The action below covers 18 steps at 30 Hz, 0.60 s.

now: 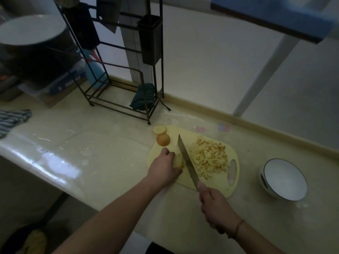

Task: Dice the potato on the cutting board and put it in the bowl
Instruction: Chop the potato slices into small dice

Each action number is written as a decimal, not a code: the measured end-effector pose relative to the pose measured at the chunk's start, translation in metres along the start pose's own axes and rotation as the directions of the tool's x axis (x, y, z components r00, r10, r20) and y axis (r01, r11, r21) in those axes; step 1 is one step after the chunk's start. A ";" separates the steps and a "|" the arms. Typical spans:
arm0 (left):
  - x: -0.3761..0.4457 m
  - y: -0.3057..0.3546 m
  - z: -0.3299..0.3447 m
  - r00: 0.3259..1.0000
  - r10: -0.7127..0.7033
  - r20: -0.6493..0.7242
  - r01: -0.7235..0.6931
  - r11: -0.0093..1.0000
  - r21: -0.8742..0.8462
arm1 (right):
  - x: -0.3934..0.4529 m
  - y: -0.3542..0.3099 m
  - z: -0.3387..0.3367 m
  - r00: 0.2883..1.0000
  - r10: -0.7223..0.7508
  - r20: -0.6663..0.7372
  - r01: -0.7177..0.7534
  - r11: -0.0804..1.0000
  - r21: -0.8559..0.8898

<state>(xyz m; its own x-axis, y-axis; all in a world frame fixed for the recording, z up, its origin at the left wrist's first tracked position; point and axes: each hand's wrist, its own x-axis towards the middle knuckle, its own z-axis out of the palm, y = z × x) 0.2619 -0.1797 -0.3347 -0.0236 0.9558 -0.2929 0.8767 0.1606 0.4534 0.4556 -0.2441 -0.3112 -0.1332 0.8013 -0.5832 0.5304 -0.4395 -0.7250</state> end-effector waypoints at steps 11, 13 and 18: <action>0.001 0.020 -0.007 0.979 0.024 -0.203 -0.051 0.990 -0.128 | -0.013 -0.017 -0.020 1.000 0.002 0.005 -0.003 0.984 0.180; 0.004 0.027 -0.008 0.980 -0.064 -0.189 0.013 0.966 -0.258 | -0.013 -0.019 -0.020 1.000 0.019 0.022 -0.023 0.977 0.214; 0.007 0.031 -0.008 0.979 -0.118 -0.167 0.062 0.950 -0.307 | -0.015 -0.023 -0.020 0.999 0.016 0.046 -0.027 0.970 0.242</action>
<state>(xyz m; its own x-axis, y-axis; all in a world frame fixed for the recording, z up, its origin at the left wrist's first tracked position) 0.2850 -0.1662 -0.3165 -0.2068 0.9577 -0.1999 0.6837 0.2877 0.6706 0.4617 -0.2379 -0.2786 -0.1634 0.7747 -0.6109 0.3152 -0.5458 -0.7764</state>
